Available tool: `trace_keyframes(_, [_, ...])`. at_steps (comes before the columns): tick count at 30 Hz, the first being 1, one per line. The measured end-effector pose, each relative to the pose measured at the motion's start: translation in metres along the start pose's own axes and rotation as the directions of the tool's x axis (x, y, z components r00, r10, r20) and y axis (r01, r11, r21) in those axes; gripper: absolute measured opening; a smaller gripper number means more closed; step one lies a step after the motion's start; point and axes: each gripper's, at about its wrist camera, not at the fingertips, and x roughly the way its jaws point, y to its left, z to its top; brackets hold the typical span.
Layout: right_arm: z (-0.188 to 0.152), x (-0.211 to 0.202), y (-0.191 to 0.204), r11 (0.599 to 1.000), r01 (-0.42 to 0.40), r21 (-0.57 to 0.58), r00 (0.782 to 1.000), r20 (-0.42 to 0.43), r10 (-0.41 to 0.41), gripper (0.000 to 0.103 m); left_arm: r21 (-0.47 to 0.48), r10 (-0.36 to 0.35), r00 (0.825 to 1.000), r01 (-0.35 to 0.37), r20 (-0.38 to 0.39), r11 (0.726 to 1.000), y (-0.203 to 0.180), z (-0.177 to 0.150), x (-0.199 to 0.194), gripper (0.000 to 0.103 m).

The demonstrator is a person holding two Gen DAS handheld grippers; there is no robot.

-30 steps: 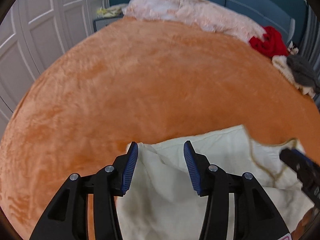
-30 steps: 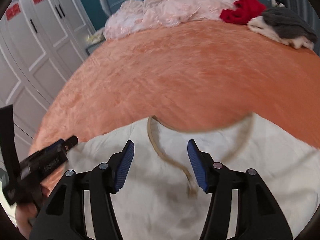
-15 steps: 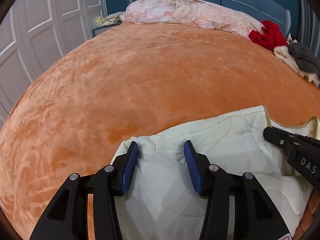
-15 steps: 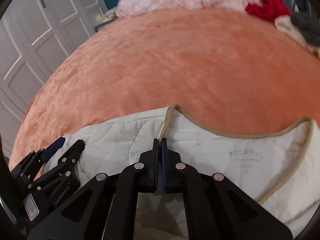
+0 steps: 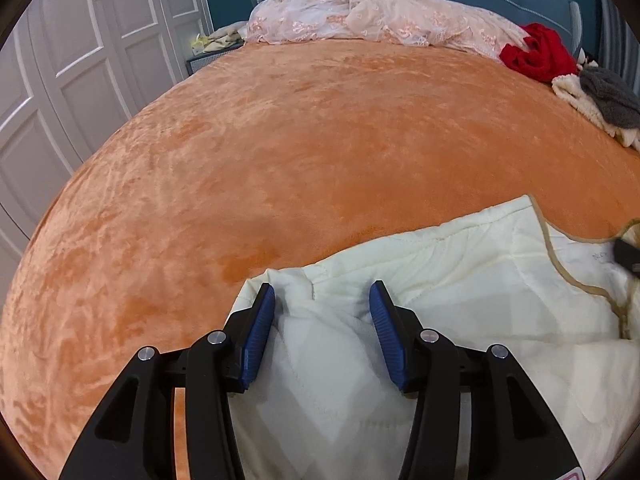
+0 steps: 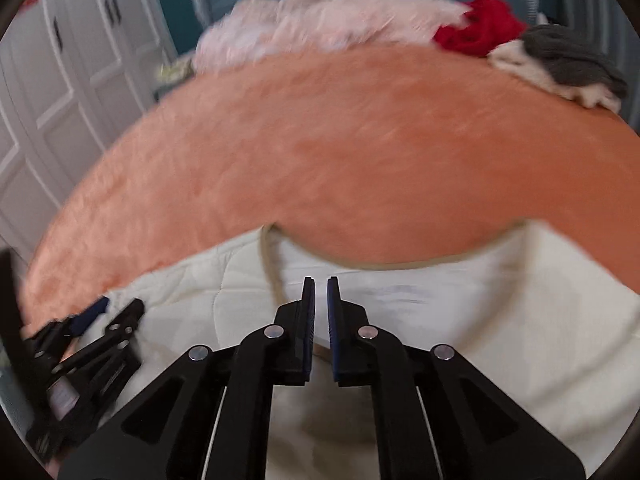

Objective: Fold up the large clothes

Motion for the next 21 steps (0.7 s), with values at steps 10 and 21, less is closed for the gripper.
trace_keyframes(10, [-0.013, -0.066, -0.194, 0.950, 0.111, 0.292, 0.994, -0.014, -0.112, 0.020, 0.047, -0.300, 0.953, 0.298, 0.033, 0.953, -0.097, 0.035, -0.076, 0.052])
trace_keyframes(21, [-0.028, -0.034, -0.211, 0.958, 0.022, 0.286, 0.997, -0.072, -0.001, 0.020, 0.240, -0.390, 0.912, 0.409, -0.125, 0.880, -0.267, 0.019, -0.039, 0.051])
